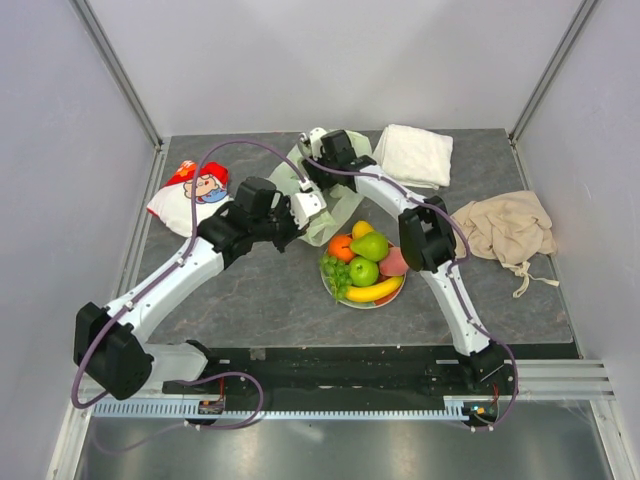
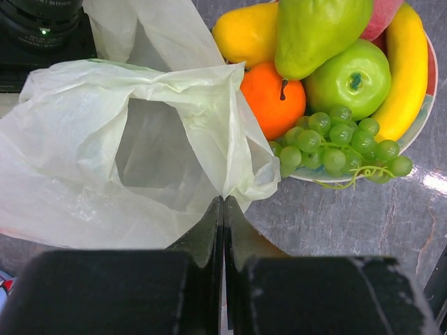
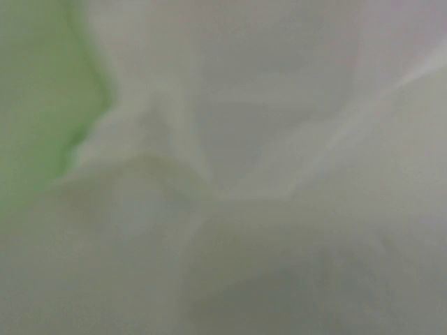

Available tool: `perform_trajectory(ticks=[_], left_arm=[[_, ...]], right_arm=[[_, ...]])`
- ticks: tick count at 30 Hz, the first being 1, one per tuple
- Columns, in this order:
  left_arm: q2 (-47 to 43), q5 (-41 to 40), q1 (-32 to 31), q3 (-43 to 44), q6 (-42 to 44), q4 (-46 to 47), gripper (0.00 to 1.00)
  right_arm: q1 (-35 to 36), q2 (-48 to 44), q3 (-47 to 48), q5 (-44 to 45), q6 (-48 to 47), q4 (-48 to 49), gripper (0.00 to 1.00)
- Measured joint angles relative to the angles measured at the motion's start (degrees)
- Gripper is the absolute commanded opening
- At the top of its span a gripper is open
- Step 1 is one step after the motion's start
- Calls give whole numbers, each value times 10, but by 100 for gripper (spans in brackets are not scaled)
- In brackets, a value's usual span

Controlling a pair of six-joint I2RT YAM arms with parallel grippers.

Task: Take the fake fruits out of the plastic bag
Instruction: Take out the fake fruit from the plastic bag.

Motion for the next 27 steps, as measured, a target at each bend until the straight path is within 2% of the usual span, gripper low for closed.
perform_trajectory(ticks=[3,14,20,23,27], left_arm=[[3,-13,4,1,-1,3,2],[32,-70,45,16,-32,63,2],[74,-81,47,48,-55,80,2],[87,-89,49,58,-70,89,2],[99,-90,53,70,-91,96,2]], right_arm=[[-6,-30,-29,-25,-1,0,49],[-65,-322,-242,-207,41,2,48],[-94,-402,-326,-297,66,-3,48],[-103,-449,-379,-327,44,-30,49],[-108,-537,-435,-364,-52,-100,47]])
